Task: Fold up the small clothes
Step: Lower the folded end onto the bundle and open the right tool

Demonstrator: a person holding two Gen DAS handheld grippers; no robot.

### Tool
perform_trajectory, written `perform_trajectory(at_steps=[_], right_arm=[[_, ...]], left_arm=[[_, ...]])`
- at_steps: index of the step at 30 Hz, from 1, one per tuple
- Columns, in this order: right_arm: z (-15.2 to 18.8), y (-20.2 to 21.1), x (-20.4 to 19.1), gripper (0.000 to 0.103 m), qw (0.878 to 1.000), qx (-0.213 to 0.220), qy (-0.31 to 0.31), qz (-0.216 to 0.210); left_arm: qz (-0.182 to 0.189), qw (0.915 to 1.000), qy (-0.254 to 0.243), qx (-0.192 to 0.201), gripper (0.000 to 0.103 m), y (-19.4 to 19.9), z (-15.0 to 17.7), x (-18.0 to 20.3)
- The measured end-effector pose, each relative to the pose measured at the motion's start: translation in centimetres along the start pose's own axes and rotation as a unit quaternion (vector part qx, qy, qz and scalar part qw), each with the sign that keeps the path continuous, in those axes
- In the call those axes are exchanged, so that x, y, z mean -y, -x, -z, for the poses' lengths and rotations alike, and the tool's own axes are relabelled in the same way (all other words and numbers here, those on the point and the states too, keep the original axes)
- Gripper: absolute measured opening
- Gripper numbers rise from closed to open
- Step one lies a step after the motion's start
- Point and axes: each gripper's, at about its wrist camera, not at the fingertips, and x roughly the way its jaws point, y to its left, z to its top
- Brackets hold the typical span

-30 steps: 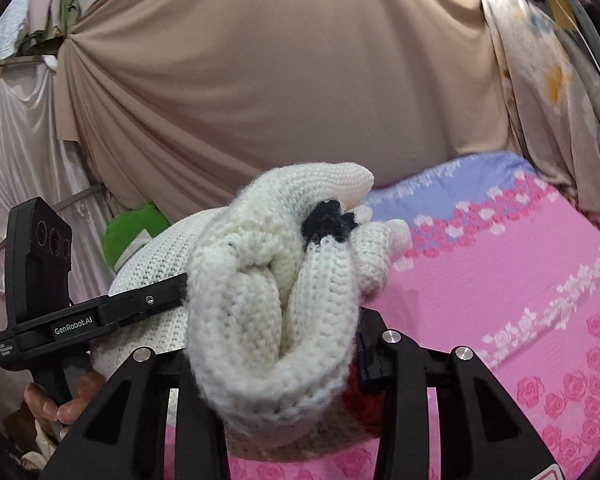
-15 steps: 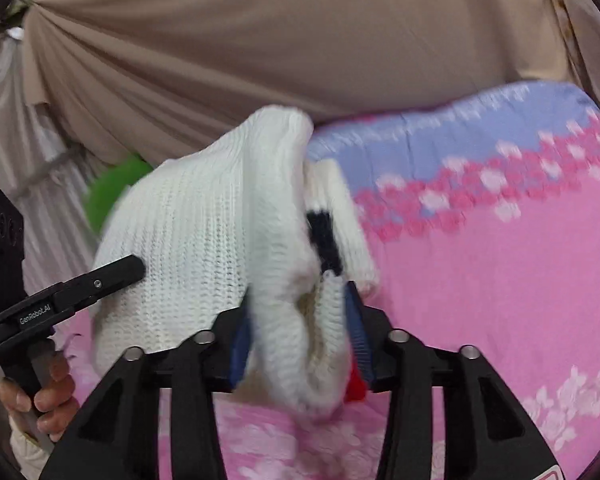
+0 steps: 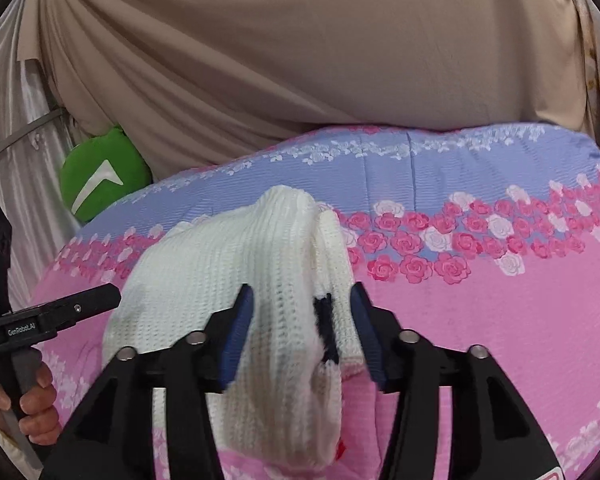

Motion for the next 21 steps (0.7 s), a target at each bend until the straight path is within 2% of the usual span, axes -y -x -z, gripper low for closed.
perform_trajectory(at_steps=[2, 3, 5, 6, 7, 9, 10, 11, 13, 14, 16, 17, 18, 19, 21], right_arm=[[-0.1, -2.7, 1.3, 0.07, 0.999, -0.04, -0.021, -0.019], [0.0, -3.8, 1.7, 0.073, 0.997, -0.059, -0.032, -0.035], [0.5, -5.8, 1.9, 0.071, 0.992, -0.095, -0.047, -0.073], [0.7, -6.0, 1.6, 0.061, 0.992, -0.092, -0.041, -0.074], [0.6, -5.6, 1.0, 0.045, 0.994, -0.081, -0.025, -0.071], [0.2, -3.3, -0.5, 0.033, 0.998, -0.038, 0.005, -0.054], [0.0, -2.2, -1.0, 0.023, 0.998, -0.016, 0.013, -0.054], [-0.1, -0.7, -1.6, 0.018, 0.998, 0.013, 0.02, -0.063], [0.3, 1.0, -1.9, 0.019, 0.997, 0.041, 0.024, -0.061], [0.6, 0.5, -1.7, 0.019, 0.998, 0.034, 0.03, -0.046], [1.6, -2.5, -0.8, 0.026, 0.999, -0.02, 0.031, -0.011], [2.4, -3.7, 0.1, 0.03, 0.999, -0.04, 0.016, -0.02], [2.5, -3.4, 0.8, 0.031, 0.999, -0.035, -0.007, -0.04], [2.4, -2.8, 1.0, 0.032, 0.998, -0.038, -0.019, -0.047], [1.9, -0.1, 0.5, 0.032, 0.999, -0.008, -0.018, -0.035]], left_arm=[[0.037, 0.9983, 0.033, -0.031, 0.086, -2.2, -0.5, -1.6], [0.041, 0.9973, 0.046, -0.04, 0.086, -3.3, -0.6, -2.2], [0.07, 0.995, 0.054, -0.047, 0.083, -4.6, -0.7, -2.8], [0.07, 0.9952, 0.052, -0.044, 0.074, -5.0, -0.8, -2.7], [0.069, 0.996, 0.044, -0.037, 0.07, -4.9, -0.8, -2.5], [0.074, 0.9971, 0.014, -0.012, 0.05, -3.8, -1.1, -1.2], [0.077, 0.997, -0.003, 0.005, 0.049, -3.0, -1.3, -0.5], [0.08, 0.9961, -0.025, 0.028, 0.048, -1.9, -1.2, 0.4], [0.08, 0.9935, -0.061, 0.055, 0.049, -0.5, -0.7, 1.9], [0.07, 0.9936, -0.07, 0.055, 0.05, -0.7, -0.5, 2.2], [0.016, 0.9964, -0.078, 0.028, 0.056, -2.7, 0.2, 2.1], [-0.014, 0.9972, -0.072, 0.012, 0.062, -4.0, 0.8, 1.4], [-0.013, 0.9982, -0.056, 0.014, 0.066, -4.1, 1.1, 0.7], [0.004, 0.9993, -0.036, 0.011, 0.066, -3.6, 1.1, 0.1], [-0.011, 0.9995, -0.022, 0.018, 0.066, -1.8, 1.1, 0.2]])
